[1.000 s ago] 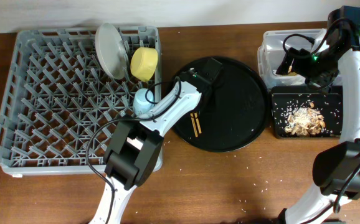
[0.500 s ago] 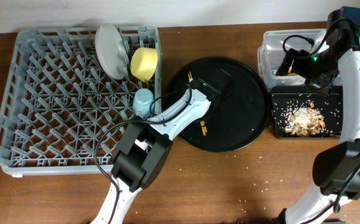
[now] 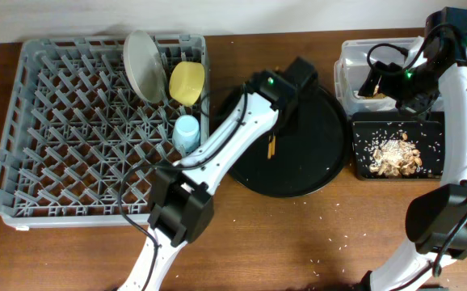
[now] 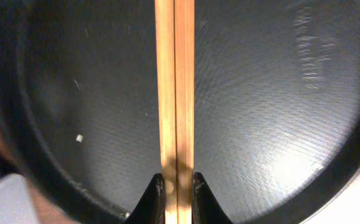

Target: Sort waste into correct bins and load items into the dishwasher rack

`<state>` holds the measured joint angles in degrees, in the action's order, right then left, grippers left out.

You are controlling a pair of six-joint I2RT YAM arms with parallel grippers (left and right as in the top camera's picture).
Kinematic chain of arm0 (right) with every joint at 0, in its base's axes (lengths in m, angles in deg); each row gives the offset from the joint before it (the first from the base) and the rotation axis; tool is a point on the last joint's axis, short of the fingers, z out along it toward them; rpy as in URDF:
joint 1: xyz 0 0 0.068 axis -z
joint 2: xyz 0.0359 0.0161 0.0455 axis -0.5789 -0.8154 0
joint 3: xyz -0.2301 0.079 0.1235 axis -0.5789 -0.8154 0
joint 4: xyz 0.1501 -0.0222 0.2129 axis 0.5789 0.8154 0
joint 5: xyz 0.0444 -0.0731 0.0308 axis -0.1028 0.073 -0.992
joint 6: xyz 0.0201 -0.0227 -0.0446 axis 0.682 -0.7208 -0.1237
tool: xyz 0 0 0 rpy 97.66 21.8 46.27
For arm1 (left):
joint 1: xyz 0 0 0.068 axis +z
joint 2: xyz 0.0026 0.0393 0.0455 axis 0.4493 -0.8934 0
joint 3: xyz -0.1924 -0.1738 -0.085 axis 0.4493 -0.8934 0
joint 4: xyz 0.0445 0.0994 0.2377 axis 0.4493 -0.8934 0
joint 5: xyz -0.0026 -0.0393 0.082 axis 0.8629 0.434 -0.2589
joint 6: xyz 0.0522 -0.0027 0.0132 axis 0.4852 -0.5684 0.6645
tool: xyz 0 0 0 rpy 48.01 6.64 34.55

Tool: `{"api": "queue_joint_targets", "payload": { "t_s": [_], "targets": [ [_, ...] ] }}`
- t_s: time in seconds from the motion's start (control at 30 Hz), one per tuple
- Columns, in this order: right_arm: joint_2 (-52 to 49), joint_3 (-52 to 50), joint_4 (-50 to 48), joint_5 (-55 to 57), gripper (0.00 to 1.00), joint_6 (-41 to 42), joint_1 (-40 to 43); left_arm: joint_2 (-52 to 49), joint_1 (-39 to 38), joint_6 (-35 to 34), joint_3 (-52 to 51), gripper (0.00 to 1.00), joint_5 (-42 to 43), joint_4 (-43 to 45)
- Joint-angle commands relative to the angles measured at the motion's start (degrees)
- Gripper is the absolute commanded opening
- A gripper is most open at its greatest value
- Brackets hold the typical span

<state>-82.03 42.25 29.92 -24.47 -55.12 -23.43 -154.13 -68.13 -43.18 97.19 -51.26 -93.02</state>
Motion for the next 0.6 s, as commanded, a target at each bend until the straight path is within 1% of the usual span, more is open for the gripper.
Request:
{"api": "queue_joint_targets", "payload": {
  "t_s": [0.0,0.07,0.1,0.13,0.23,0.3,0.33,0.37,0.43,0.5,0.53,0.57],
  "targets": [
    [-0.1,-0.2,0.0,0.1,0.99,-0.5,-0.3,0.7,4.7,6.7,14.6,0.02,-4.8,-11.1],
    [-0.1,-0.2,-0.2,0.1,0.99,-0.5,-0.3,0.7,11.7,10.0,27.1,0.02,-4.8,-22.1],
    [-0.1,-0.2,-0.3,0.1,0.99,-0.5,-0.3,1.6,14.1,16.9,27.7,0.01,-0.7,-22.0],
    [-0.1,-0.2,-0.4,0.1,0.99,-0.5,-0.3,2.8,17.6,19.8,27.7,0.02,-0.7,-22.0],
    [-0.1,-0.2,-0.7,0.4,0.99,-0.5,-0.3,3.9,24.9,20.6,27.5,0.02,-0.6,-22.0],
    [-0.1,-0.2,-1.3,0.3,0.99,-0.5,-0.3,3.9,26.0,20.6,27.1,0.02,3.5,-22.0],
    [-0.1,-0.2,-1.4,0.4,0.99,-0.5,-0.3,3.9,25.4,20.6,27.1,0.02,3.9,-22.0],
    [-0.1,-0.2,-1.4,0.3,0.99,-0.5,-0.3,3.9,24.6,20.6,27.1,0.02,3.9,-22.0],
    [-0.1,-0.2,-1.3,0.3,0.99,-0.5,-0.3,3.8,21.7,20.6,26.0,0.02,1.2,-20.6],
    [-0.1,-0.2,-1.1,0.3,0.99,-0.5,-0.3,3.7,20.1,18.4,22.3,0.03,1.3,-15.8],
    [-0.1,-0.2,-1.1,0.3,0.99,-0.5,-0.3,3.7,19.3,18.0,18.7,0.07,1.3,-11.2],
    [-0.1,-0.2,-1.1,0.3,0.99,-0.5,-0.3,3.7,18.8,18.0,16.1,0.08,1.3,-7.8]
  ]
}}
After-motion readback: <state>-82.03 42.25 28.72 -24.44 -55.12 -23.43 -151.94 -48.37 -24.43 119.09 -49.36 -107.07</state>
